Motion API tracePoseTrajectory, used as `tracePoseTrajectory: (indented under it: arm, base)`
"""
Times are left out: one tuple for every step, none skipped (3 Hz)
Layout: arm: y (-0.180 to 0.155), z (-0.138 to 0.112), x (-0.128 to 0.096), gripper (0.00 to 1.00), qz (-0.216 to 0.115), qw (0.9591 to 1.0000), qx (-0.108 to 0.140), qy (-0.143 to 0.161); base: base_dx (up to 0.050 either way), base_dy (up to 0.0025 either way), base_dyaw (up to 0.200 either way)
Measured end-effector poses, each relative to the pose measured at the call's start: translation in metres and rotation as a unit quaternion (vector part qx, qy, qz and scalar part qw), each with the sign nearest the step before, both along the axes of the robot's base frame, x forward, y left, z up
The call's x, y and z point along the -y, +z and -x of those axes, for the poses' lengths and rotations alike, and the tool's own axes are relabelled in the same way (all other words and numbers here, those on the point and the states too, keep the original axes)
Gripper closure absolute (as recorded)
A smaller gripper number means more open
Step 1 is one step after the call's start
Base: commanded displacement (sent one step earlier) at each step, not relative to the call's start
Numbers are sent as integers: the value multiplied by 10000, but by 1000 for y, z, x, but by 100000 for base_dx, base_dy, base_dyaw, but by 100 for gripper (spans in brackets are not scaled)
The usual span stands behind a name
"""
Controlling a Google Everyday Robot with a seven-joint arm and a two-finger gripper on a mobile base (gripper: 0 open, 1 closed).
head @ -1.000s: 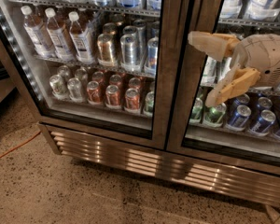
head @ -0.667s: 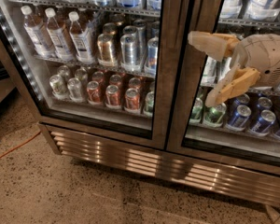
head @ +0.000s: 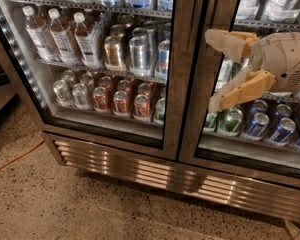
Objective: Open left fridge door
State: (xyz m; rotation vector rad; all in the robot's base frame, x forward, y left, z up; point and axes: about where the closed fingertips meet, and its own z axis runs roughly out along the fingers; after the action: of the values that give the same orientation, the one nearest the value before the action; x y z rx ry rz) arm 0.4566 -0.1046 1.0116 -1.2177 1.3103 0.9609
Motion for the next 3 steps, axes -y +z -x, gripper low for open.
tracePoseTrajectory:
  arm:
    - [5,-1,-3,0,183,9989,100,-412]
    - [5,-1,-3,0,187,9989,103,-422]
    - [5,-1,-3,0,187,9989,103,-422]
  base:
    - [0,0,0]
    - [3736,248,13165]
    - [2187,-194,-18033]
